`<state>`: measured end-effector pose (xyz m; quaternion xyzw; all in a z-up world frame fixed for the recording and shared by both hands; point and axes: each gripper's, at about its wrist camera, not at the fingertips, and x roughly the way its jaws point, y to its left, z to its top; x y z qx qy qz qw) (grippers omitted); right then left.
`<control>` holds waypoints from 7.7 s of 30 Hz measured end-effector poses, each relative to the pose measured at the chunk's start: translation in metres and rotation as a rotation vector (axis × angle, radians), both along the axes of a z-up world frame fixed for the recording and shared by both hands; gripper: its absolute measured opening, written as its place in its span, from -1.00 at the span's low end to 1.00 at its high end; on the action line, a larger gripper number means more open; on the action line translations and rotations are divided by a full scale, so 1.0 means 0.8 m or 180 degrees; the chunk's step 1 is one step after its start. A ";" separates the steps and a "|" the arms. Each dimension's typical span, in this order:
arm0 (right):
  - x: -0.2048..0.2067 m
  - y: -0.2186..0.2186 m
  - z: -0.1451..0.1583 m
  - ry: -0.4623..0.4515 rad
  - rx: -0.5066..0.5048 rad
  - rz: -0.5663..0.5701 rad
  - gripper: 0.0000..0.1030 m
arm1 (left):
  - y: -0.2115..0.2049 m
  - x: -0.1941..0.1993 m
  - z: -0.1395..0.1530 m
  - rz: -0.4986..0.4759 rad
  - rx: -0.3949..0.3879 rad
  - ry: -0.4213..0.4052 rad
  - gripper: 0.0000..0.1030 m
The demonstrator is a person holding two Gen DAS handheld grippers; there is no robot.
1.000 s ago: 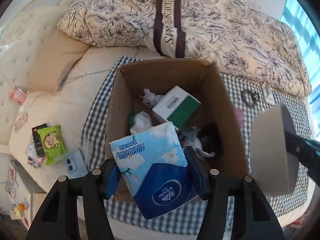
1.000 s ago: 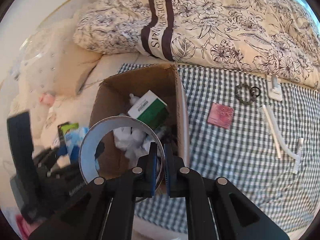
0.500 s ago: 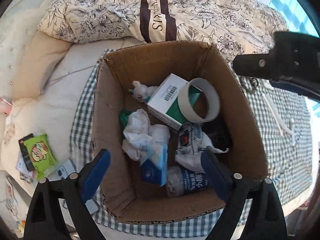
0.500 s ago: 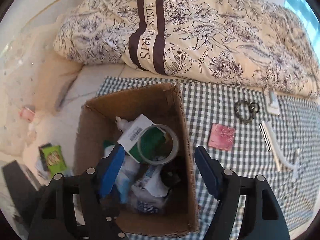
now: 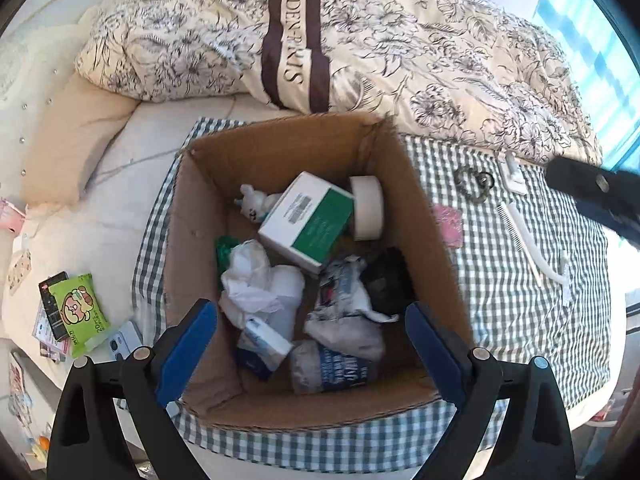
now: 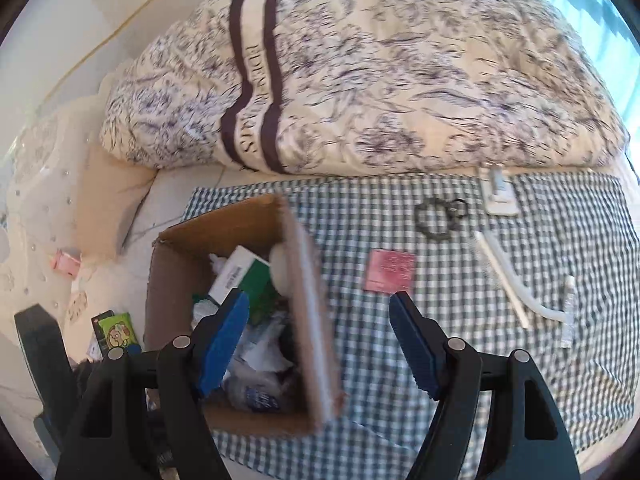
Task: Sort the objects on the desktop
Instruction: 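Release the tissue packet and hair dryer into the box with both tools, then move both open tools back over the items on the gingham cloth, then grasp the pink rose card with left tool while right tool grasps the white tube, then carry the card and tube over the box and release them with both tools, then move both open tools back over the cloth, then grasp the bead bracelet with left tool while right tool grasps the white comb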
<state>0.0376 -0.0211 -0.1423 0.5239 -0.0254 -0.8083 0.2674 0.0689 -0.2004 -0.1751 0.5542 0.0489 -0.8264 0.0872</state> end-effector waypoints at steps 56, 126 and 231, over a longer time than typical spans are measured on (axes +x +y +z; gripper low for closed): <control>-0.208 0.324 -0.295 -0.0853 0.0706 -0.0530 0.41 | 0.207 -0.221 -0.229 0.0408 -0.0121 -0.0340 0.90; 0.035 -0.090 -0.024 -0.0421 -0.0140 0.0139 -0.50 | -0.067 -0.031 0.010 -0.0153 -0.0199 0.0230 0.52; -0.184 0.278 -0.211 -0.1049 0.0268 -0.0356 -0.85 | 0.271 -0.274 -0.145 -0.0225 0.0383 -0.0043 -0.79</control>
